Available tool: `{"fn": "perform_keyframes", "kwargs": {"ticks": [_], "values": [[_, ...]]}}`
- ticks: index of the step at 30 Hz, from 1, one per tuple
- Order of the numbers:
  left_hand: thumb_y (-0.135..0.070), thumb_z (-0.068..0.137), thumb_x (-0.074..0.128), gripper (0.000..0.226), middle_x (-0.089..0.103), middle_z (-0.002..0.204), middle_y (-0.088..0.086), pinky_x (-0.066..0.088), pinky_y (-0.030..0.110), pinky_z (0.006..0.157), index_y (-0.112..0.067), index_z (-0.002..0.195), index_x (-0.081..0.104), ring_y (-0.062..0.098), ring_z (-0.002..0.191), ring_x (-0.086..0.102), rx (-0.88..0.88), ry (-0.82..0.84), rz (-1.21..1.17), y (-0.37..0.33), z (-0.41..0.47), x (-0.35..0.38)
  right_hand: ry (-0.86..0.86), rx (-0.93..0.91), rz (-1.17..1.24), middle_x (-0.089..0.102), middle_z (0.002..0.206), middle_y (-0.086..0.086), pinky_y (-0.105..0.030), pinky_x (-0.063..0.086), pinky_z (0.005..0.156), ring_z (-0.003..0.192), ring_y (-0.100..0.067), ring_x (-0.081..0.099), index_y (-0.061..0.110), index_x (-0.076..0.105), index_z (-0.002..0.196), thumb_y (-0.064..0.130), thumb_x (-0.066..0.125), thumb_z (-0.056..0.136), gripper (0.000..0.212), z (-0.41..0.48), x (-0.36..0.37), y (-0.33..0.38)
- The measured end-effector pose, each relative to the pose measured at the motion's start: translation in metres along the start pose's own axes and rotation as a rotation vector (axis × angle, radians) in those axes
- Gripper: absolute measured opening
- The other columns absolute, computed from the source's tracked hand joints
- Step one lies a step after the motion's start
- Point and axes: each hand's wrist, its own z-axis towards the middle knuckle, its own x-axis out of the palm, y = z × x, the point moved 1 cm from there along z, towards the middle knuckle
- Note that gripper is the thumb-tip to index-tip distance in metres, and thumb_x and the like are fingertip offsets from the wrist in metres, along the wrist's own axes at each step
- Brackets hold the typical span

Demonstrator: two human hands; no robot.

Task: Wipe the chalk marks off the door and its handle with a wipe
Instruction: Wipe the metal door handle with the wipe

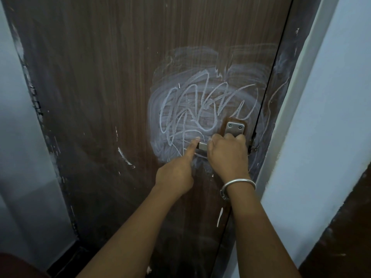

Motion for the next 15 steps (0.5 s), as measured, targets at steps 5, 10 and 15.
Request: {"fn": "perform_keyframes", "kwargs": {"ticks": [5, 10, 15], "values": [[-0.026, 0.082, 0.058, 0.094, 0.054, 0.097, 0.005, 0.045, 0.034, 0.061, -0.054, 0.137, -0.012, 0.022, 0.078, 0.056, 0.024, -0.002, 0.089, 0.0043, 0.0068, -0.0058, -0.037, 0.041, 0.038, 0.063, 0.099, -0.014, -0.041, 0.041, 0.081, 0.094, -0.032, 0.051, 0.008, 0.056, 0.098, 0.023, 0.030, 0.096, 0.030, -0.0012, -0.0037, 0.0034], [-0.027, 0.081, 0.058, 0.095, 0.038, 0.133, 0.014, 0.043, 0.037, 0.065, -0.046, 0.140, -0.014, 0.029, 0.099, 0.057, -0.011, -0.018, 0.145, 0.0092, 0.0045, -0.0052, -0.067, 0.060, 0.047, 0.064, 0.098, -0.014, -0.043, 0.044, 0.077, 0.097, -0.035, 0.049, 0.007, 0.056, 0.097, 0.029, 0.029, 0.098, 0.035, -0.0014, -0.0045, 0.0037], [-0.029, 0.084, 0.054, 0.086, 0.043, 0.128, 0.012, 0.045, 0.042, 0.077, -0.036, 0.145, -0.006, 0.030, 0.108, 0.053, 0.030, 0.001, 0.054, 0.0076, 0.0104, -0.0046, -0.076, 0.081, 0.048, 0.065, 0.098, -0.014, -0.042, 0.043, 0.078, 0.099, -0.035, 0.050, 0.006, 0.057, 0.095, 0.026, 0.030, 0.096, 0.033, 0.0002, -0.0036, 0.0061]]}}
